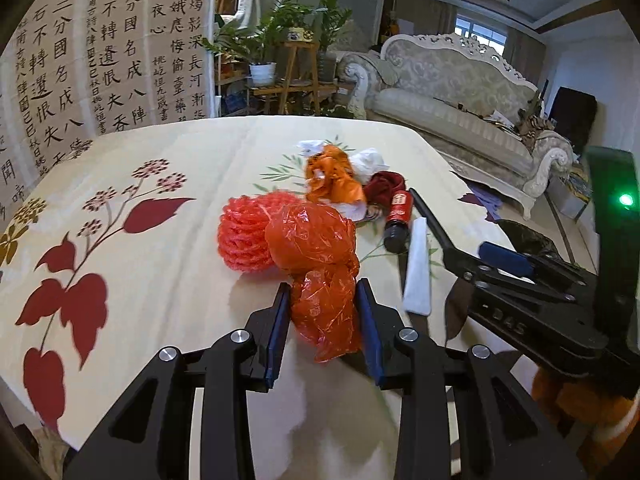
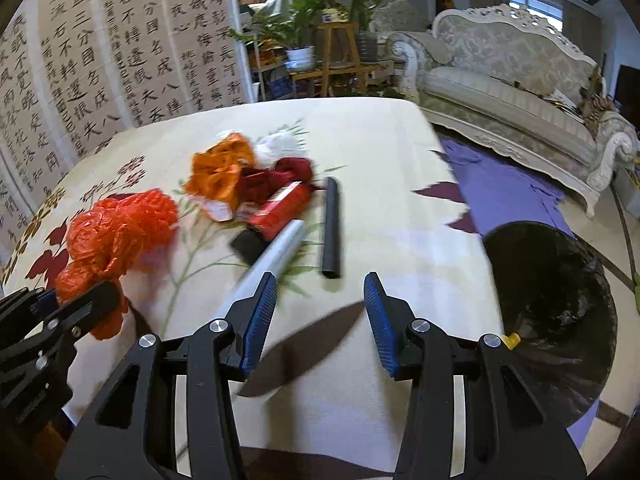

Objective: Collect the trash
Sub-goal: 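Grasp the white strip with the right gripper while the left gripper holds the bag, then carry the orange bag and white strip toward the black bin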

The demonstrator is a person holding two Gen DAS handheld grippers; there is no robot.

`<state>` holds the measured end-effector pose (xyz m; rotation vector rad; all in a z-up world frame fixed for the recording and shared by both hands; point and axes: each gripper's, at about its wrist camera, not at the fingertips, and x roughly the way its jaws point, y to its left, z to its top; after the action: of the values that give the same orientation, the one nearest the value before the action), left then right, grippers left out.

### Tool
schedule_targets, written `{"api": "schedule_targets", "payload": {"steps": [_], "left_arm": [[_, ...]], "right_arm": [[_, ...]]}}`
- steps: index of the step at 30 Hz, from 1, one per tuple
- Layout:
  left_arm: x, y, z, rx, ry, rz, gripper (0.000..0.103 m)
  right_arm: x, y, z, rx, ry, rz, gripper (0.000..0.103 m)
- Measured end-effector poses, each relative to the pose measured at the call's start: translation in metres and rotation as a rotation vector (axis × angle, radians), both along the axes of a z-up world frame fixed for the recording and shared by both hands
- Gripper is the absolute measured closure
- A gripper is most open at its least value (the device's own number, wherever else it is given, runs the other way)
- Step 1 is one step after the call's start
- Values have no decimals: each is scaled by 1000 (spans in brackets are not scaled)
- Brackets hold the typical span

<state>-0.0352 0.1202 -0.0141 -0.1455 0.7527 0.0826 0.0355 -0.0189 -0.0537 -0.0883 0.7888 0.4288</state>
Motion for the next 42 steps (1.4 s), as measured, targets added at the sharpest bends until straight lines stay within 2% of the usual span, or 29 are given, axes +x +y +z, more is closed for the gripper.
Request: {"api": "schedule_targets", "payload": {"steps": [8, 13, 15, 17, 27, 42], "left_arm": [[-12, 26, -10, -4, 15, 50, 69], [-13, 36, -19, -15, 37, 66, 69], [-13, 37, -21, -18, 38, 68, 69], [-14, 35, -21, -17, 33, 66, 70], [-14, 31, -23, -24, 24, 59, 70], [-15, 8, -18, -39, -10, -15, 70]], "right_arm": [[1, 36, -7, -43, 31, 44, 59], [4, 41, -11, -75, 51, 48, 59], [3, 41, -11, -84, 47, 46, 63], [3, 42, -12, -92, 41, 42, 75], [-5, 30, -12, -84, 37, 43, 85], [-21, -2, 1, -43, 6, 7, 85]]}}
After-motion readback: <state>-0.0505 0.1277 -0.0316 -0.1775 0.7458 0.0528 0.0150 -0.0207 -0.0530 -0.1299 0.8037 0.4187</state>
